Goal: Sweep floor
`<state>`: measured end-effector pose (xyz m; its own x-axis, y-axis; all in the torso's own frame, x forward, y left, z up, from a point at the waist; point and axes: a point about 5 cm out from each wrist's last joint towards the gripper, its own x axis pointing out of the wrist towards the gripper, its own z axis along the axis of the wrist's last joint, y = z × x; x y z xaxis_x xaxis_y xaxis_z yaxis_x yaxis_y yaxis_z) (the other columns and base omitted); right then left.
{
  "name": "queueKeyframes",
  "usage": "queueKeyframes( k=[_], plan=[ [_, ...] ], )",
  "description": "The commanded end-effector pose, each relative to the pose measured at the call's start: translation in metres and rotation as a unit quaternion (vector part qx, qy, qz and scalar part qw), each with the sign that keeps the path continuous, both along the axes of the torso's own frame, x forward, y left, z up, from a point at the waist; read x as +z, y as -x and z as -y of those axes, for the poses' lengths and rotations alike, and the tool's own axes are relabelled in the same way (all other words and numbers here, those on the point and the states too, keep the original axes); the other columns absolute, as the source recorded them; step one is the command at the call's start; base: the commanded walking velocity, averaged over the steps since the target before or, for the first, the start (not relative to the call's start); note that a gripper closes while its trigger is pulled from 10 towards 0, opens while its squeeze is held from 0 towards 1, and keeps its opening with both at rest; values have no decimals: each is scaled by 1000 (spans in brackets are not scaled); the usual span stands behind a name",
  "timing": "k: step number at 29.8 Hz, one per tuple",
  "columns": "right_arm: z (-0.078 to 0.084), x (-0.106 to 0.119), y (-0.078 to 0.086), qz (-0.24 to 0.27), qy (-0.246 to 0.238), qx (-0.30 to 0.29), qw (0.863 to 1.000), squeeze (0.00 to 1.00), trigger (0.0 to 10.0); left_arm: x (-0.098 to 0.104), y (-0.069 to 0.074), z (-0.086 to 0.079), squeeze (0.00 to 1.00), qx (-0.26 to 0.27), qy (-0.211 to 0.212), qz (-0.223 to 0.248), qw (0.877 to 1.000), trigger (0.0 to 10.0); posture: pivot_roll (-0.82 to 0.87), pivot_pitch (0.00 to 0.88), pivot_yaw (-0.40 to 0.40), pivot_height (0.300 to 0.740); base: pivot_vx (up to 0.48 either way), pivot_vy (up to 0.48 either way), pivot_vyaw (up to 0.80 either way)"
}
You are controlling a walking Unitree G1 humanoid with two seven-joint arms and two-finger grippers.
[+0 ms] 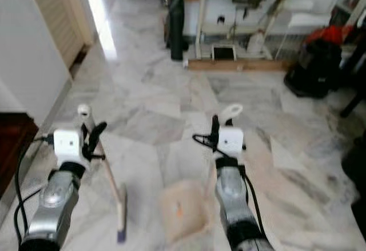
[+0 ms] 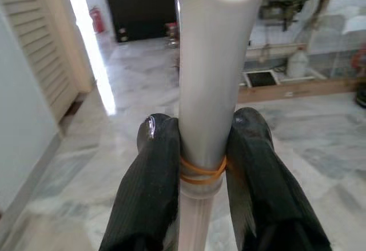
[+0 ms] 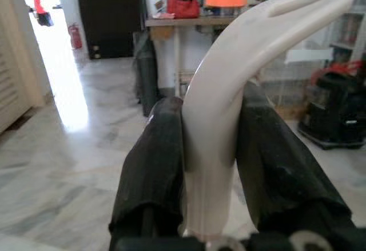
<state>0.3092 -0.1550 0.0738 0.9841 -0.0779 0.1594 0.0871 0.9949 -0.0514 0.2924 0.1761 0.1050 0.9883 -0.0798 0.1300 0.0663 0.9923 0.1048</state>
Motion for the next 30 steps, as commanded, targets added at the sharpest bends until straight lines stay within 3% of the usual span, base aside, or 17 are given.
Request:
queueKeyframes(
  k=[1, 13, 26, 30],
  plan=[
    [-3, 15, -7, 34, 9, 8, 999, 0, 10000, 12, -2, -5, 0, 4, -1, 26, 1000, 10000, 54, 19, -9, 740, 409, 0, 0],
    [-3, 16, -7, 38, 11, 9, 999, 0, 10000, 12, -3, -5, 0, 8, 0, 26, 1000, 10000, 54, 25, -12, 740, 381, 0, 0],
    [-1, 15, -7, 32, 7, 5, 999, 0, 10000, 12, -3, -5, 0, 7, 3, 31, 1000, 10000, 53, 28, -13, 740, 0, 0, 0],
    [-1, 14, -7, 26, 4, 2, 1000, 0, 10000, 12, -3, -4, 0, 6, 3, 30, 1000, 10000, 53, 28, -13, 740, 0, 0, -713]
  ],
)
